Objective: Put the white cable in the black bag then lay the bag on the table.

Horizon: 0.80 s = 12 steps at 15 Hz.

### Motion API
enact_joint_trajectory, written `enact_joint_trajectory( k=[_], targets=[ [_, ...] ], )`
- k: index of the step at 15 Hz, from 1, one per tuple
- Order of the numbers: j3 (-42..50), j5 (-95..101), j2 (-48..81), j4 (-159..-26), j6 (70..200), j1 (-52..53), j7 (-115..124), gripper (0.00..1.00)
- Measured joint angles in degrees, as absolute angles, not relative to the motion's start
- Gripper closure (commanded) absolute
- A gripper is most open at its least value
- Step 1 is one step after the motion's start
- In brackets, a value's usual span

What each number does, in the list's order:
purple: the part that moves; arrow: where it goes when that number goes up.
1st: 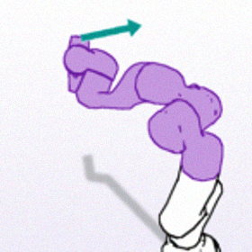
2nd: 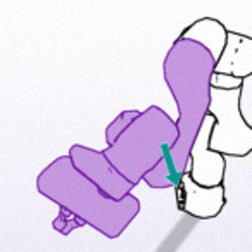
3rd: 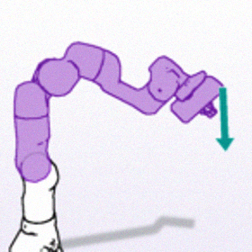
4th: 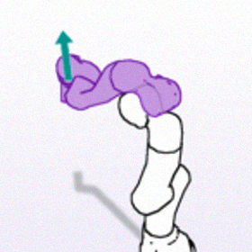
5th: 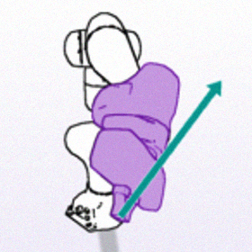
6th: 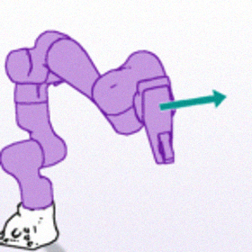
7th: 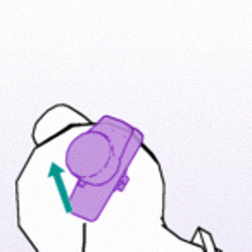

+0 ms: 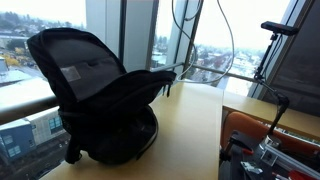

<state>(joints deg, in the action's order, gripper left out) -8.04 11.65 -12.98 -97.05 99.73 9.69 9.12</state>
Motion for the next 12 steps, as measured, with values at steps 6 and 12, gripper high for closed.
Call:
enact_joint_trajectory(
  k=[6, 12],
  targets=[
    [-9.3, 15.88, -5.13, -79.75, 94.08, 9.68, 3.2, 0.98],
    [-11.35, 21.33, 5.58, -65.07, 92.89, 11.68, -2.34, 0.98]
  ],
)
